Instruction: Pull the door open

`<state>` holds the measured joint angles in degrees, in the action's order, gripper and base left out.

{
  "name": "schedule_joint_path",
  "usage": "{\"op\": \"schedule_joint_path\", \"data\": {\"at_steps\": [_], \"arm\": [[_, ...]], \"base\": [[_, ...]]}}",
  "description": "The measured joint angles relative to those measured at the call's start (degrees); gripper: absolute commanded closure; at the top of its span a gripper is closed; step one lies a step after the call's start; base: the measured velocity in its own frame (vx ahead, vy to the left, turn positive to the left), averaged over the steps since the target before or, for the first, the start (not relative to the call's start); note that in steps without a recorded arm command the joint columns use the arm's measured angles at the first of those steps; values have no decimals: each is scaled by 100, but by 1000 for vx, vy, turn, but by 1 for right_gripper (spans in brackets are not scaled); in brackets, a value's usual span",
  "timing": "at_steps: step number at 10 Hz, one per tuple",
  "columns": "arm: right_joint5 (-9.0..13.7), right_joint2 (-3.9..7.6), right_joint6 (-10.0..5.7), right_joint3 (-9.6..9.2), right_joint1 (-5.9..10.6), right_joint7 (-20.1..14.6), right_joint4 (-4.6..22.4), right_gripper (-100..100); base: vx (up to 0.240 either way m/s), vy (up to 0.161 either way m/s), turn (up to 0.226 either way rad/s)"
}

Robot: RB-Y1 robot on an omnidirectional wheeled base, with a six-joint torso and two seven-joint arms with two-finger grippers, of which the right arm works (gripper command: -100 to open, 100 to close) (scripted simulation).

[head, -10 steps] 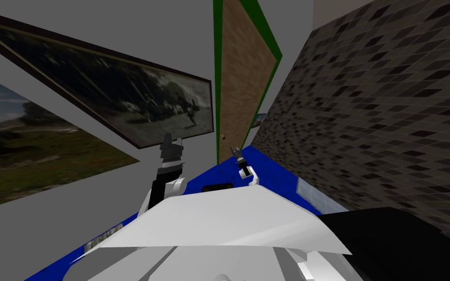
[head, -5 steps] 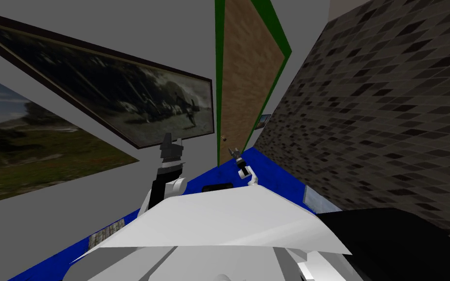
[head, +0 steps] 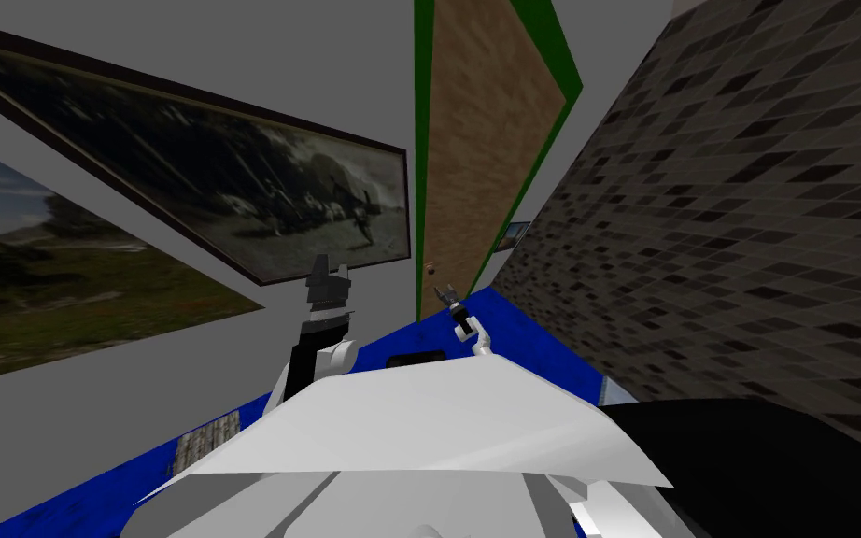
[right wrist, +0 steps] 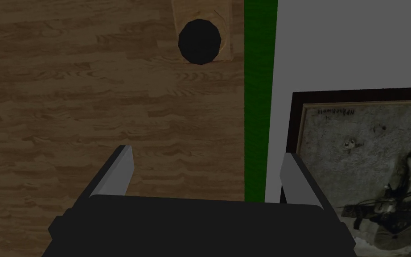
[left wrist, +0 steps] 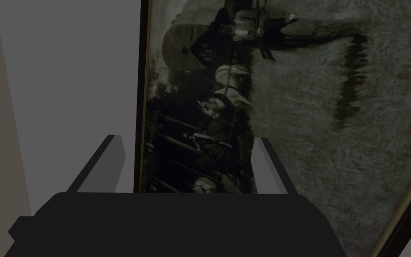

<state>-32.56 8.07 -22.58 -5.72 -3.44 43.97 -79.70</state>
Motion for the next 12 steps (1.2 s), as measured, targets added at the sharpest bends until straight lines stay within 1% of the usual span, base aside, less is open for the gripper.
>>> {"op": "schedule_joint_path", "data": {"at_steps": [1,3,4,5,7,8,9,10,11,12], "arm": [[-67,14,-10,-8,55,101,110,-100],[-200,31,24,-47,123,279,249,-100],[-257,40,21,-54,168,364,341,-100],[-263,42,21,-55,174,383,351,-100],[-183,49,-1,130,273,482,581,-100],[-141,72,3,211,318,517,666,-100],[-94,121,19,290,362,530,736,-100],[-45,131,9,399,440,574,880,-100],[11,135,-45,533,520,648,1069,-100],[59,167,-24,616,569,682,1131,-100]], "base": [[79,-87,129],[75,-80,101],[32,-34,27],[-21,11,183],[-37,29,140],[-26,40,125],[-13,37,171],[-2,28,177],[10,20,154],[22,13,184]]}}
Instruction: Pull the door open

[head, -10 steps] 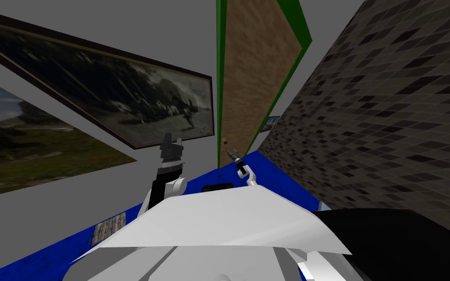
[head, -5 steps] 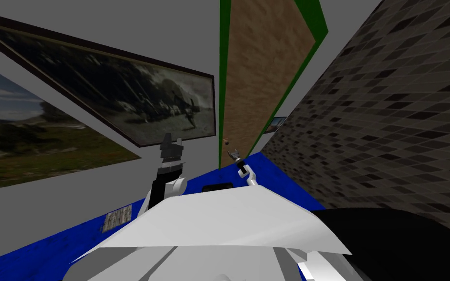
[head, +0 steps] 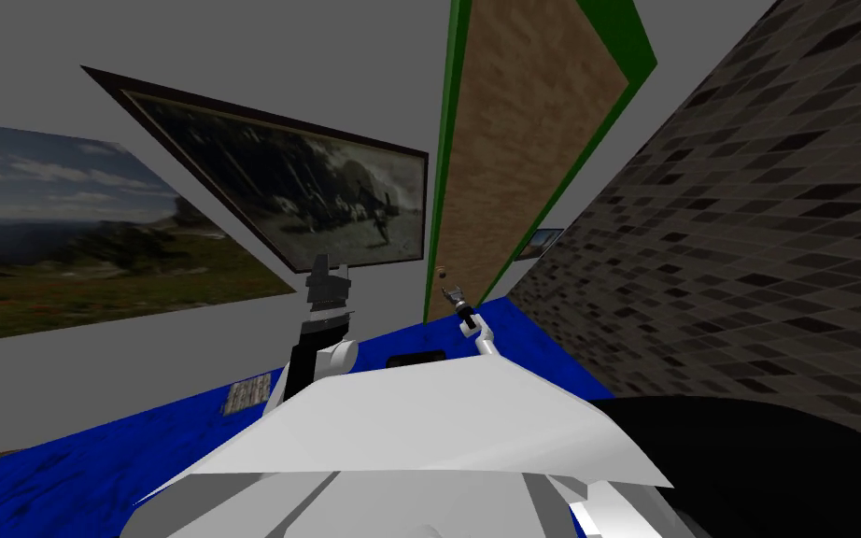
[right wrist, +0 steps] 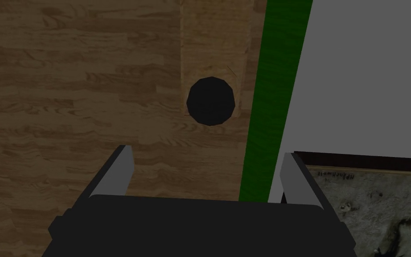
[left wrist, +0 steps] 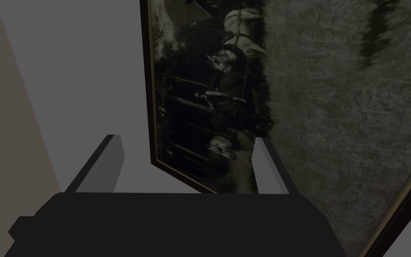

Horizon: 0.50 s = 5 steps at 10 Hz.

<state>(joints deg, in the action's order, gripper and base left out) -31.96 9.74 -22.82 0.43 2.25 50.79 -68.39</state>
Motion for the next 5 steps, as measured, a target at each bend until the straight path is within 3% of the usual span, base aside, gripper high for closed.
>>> {"op": "schedule_joint_path", "data": {"at_steps": [2,4,5], "arm": [[115,42,-38,233,134,99,265,-100],[226,47,-97,483,344,240,611,-100],[314,81,-161,662,524,317,879,-100]], "base": [[36,13,195],[63,3,231],[116,-17,310]]}}
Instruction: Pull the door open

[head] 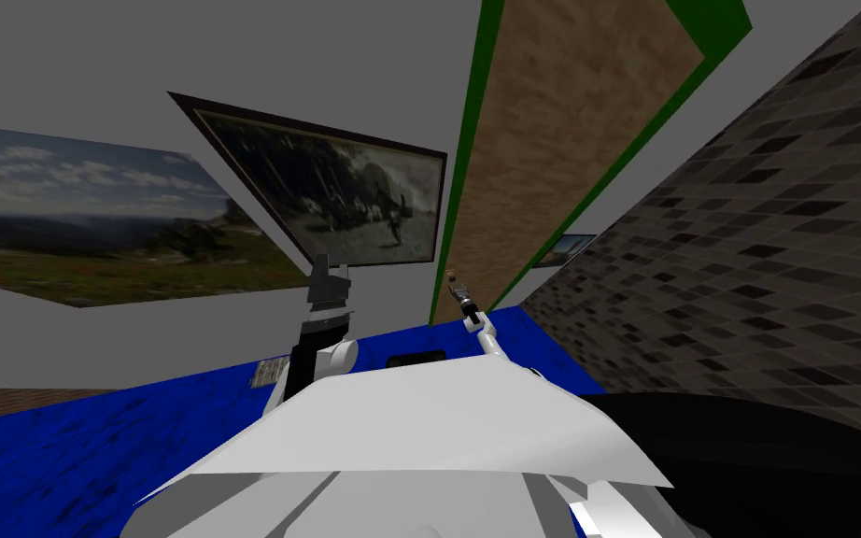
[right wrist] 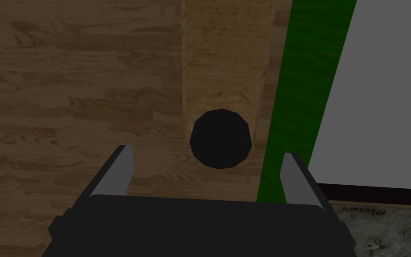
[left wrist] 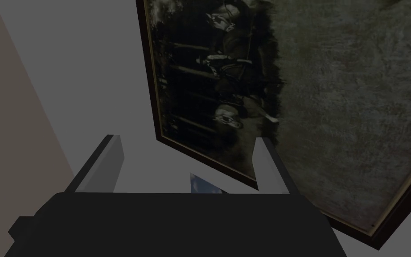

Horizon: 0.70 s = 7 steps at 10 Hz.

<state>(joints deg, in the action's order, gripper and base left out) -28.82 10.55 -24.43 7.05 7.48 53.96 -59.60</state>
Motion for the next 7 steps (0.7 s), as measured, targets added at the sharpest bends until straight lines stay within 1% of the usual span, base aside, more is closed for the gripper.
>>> {"op": "schedule_joint_path", "data": {"at_steps": [1,2,3,7], "arm": [[85,17,-57,157,122,78,170,-100],[153,45,-88,262,254,119,278,-100],[161,48,-93,272,273,126,287,100],[152,36,-85,253,254,116,285,100]], "base": [[150,-10,291],[72,-7,53],[-11,1,-42],[-15,4,0]]}}
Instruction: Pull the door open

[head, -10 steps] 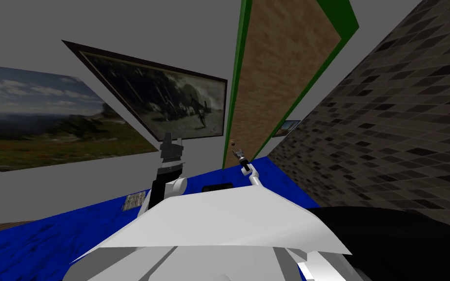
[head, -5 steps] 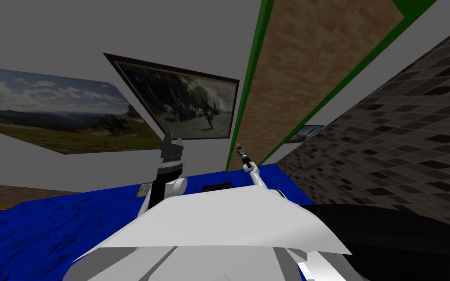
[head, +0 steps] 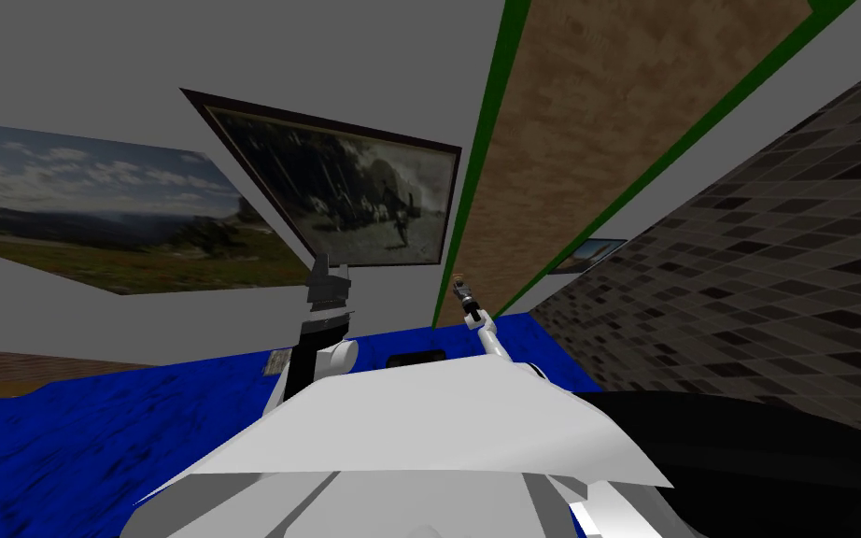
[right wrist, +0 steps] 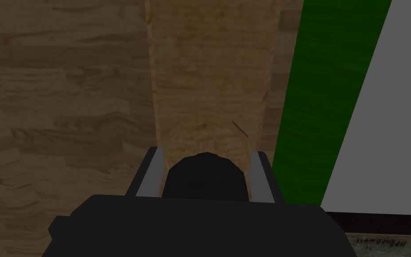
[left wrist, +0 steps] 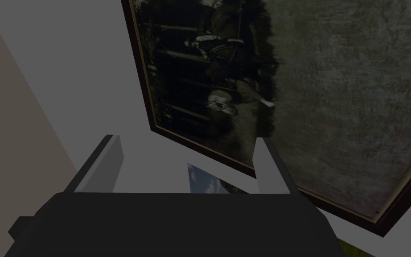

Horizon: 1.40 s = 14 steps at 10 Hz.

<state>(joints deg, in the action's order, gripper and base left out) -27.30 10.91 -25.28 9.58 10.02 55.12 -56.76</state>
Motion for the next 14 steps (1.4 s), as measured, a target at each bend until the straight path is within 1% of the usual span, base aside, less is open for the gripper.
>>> {"op": "schedule_joint_path", "data": {"at_steps": [2,3,4,6,7,8,9,10,11,12,13,14], "arm": [[0,-4,1,-2,-3,-1,2,100],[100,-8,51,-14,-7,-24,-2,100],[243,-27,136,-18,7,-50,10,100],[561,-31,377,-57,-6,-162,-35,100],[722,-83,482,-32,11,-172,-8,100],[853,-89,534,-36,-29,-190,-29,100],[1013,-89,620,-45,-8,-231,-2,100],[1114,-104,731,-61,-18,-260,-55,100],[1267,-122,779,-29,59,-273,60,100],[1410,-103,854,-36,46,-309,37,100],[1570,-104,1015,-69,-46,-378,-124,100],[1717,-131,1048,-34,18,-382,-13,100]], "base": [[-7,0,-3],[-29,6,-32],[-38,16,-42],[-41,12,-33],[-29,7,-1],[-30,3,-26],[-21,0,-21],[-18,4,-59],[-20,6,-1],[-20,4,-16],[-20,0,-64],[-22,2,-29]]}}
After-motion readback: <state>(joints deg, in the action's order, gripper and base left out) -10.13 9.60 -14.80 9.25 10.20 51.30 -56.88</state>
